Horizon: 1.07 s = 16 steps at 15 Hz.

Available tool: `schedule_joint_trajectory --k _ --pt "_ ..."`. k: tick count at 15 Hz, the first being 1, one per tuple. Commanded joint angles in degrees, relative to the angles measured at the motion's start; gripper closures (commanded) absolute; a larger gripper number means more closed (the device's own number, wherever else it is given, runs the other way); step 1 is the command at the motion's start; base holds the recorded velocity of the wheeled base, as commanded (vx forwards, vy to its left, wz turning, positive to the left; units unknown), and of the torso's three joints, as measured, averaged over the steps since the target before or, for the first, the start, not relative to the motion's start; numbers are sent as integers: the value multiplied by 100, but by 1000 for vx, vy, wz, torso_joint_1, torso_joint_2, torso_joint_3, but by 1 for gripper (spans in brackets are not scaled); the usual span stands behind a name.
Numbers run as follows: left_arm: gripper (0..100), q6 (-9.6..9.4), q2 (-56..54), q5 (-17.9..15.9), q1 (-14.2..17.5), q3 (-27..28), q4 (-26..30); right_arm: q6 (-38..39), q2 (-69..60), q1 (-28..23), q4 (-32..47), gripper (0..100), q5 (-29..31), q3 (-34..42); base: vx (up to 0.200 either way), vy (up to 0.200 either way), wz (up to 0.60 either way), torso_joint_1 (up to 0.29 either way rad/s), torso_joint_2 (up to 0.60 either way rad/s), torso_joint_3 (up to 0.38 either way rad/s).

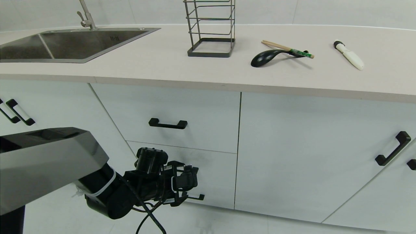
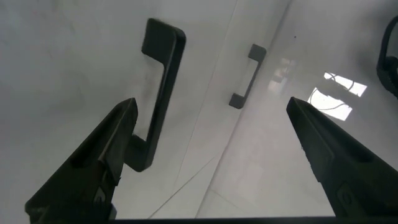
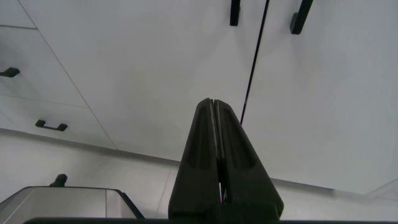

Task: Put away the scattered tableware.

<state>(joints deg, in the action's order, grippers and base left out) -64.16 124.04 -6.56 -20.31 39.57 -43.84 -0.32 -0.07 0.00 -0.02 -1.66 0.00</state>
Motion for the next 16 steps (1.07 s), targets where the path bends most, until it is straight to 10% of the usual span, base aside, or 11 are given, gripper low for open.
schedule_joint_trajectory --k 1,16 --pt "0 9 147 -3 -8 95 -20 -3 7 0 -6 100 -1 0 0 0 0 0 0 0" --pt "0 211 112 -12 -87 -485 16 -3 7 0 -6 100 -1 0 0 0 0 0 0 0"
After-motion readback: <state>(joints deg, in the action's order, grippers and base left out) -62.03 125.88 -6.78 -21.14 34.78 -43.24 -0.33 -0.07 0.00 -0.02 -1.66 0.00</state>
